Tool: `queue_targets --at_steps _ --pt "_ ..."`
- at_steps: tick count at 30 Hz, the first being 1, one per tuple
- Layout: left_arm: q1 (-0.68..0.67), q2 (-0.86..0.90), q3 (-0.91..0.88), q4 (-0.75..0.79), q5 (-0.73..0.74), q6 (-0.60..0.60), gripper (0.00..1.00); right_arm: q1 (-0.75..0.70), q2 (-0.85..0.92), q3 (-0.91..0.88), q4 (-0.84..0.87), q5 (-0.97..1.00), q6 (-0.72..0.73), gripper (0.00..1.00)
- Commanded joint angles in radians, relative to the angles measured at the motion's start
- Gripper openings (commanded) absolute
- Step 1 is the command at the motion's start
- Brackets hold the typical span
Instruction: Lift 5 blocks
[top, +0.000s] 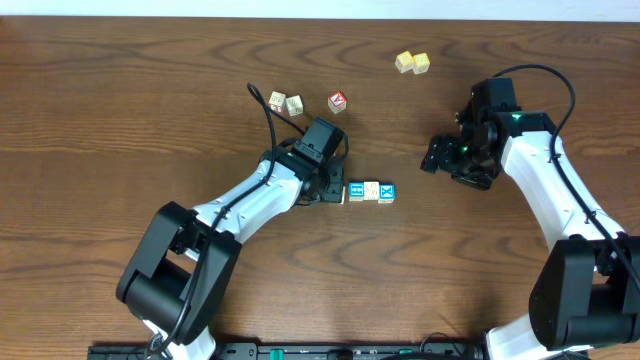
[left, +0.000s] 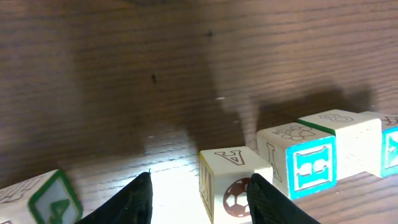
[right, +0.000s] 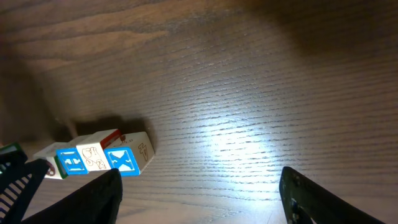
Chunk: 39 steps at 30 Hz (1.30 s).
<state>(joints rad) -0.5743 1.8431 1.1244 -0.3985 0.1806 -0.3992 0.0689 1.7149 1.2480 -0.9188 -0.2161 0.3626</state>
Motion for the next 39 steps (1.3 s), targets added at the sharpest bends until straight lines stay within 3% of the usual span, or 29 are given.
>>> queue_targets --at_steps 1,13,19,26,32,39 --pt "-0.005 0.019 0.01 -0.003 0.018 0.003 0.51 0.005 0.006 -0.004 -0.002 0.006 -0.005 0.79" --pt "0.027 -0.053 0.019 -0.015 0.035 -0.061 0.52 0.005 0.006 -0.005 -0.004 0.018 -0.014 0.83" --pt "0.067 -0.145 0.019 -0.073 0.079 -0.105 0.34 0.005 0.006 -0.006 -0.01 0.036 -0.02 0.83" --pt "0.046 -0.095 -0.018 -0.105 0.082 -0.188 0.15 0.005 0.006 -0.006 0.0 0.035 -0.019 0.83" --pt "0.033 -0.047 -0.02 -0.113 0.077 -0.216 0.11 0.005 0.006 -0.006 -0.018 0.035 -0.019 0.84" --pt "0.033 -0.045 -0.021 -0.108 -0.07 -0.227 0.11 0.005 0.006 -0.006 -0.02 0.035 -0.019 0.85"
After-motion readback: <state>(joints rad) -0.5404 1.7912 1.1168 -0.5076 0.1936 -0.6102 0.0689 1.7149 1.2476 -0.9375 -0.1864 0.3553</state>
